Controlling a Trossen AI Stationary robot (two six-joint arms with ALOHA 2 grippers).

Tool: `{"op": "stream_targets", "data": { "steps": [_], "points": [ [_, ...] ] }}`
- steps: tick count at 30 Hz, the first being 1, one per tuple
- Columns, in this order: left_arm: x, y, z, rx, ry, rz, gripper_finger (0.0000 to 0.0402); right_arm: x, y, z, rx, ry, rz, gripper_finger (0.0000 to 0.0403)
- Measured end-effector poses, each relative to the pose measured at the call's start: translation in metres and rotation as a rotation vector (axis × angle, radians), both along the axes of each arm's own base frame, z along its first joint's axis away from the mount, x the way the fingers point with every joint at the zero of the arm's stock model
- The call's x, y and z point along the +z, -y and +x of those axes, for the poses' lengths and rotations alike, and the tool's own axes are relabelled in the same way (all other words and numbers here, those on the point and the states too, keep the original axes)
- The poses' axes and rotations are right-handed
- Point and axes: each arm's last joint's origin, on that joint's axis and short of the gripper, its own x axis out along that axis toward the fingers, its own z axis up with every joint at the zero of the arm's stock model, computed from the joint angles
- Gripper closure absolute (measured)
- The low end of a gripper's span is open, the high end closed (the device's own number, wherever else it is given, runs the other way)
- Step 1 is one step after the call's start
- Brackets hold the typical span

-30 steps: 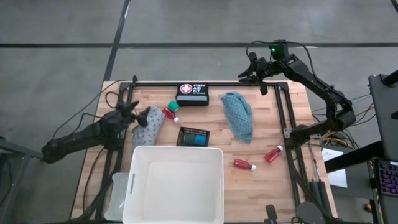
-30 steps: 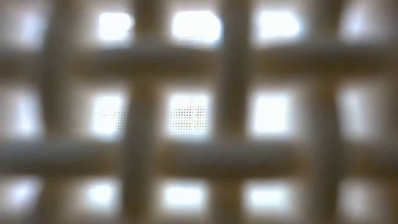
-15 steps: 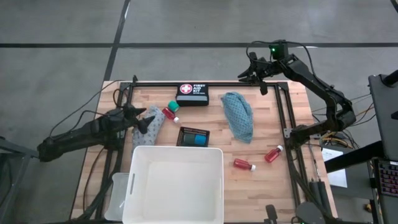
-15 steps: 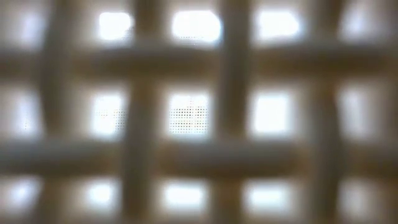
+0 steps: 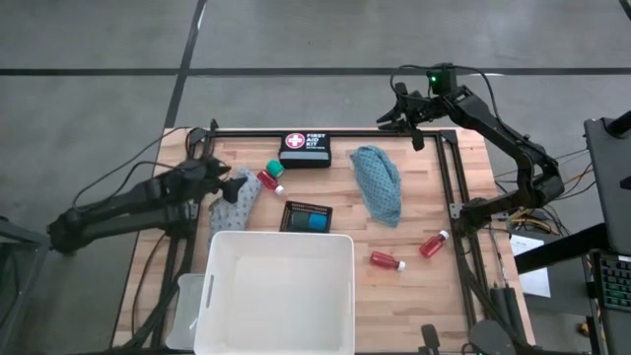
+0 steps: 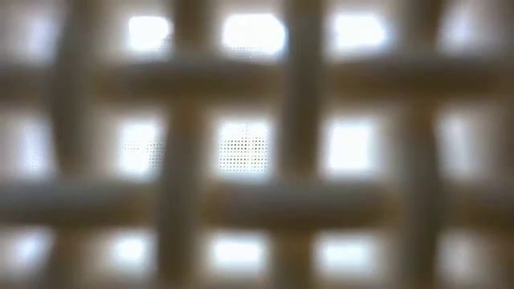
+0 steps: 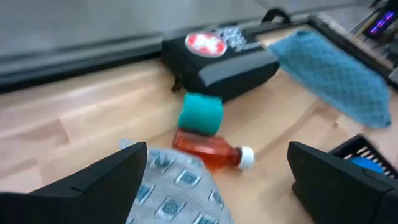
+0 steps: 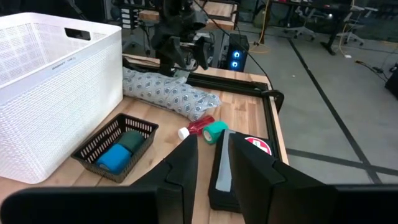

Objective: Pick & Place Medicine items
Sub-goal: Put the green bandage into the black bin

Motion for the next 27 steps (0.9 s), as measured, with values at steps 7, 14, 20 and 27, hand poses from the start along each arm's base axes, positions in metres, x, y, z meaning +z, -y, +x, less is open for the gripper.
{"op": "stream_targets", "data": {
  "steps": [7, 14, 20, 27],
  "points": [
    [0.009, -0.011, 0.007, -0.045, -0.025, -0.075, 0.0009, 0.000, 0.000, 0.000, 0.000, 0.000, 0.000, 0.0327],
    [0.009, -0.031, 0.009, -0.163, 0.033, -0.190, 0.0009, 0.000, 0.000, 0.000, 0.000, 0.000, 0.000, 0.0335],
    [0.007, -0.057, 0.009, -0.195, 0.109, -0.206, 0.0009, 0.000, 0.000, 0.000, 0.000, 0.000, 0.000, 0.0328],
    [0.012, -0.073, 0.017, -0.232, 0.092, -0.215, 0.0009, 0.000, 0.000, 0.000, 0.000, 0.000, 0.000, 0.0318]
  ]
}}
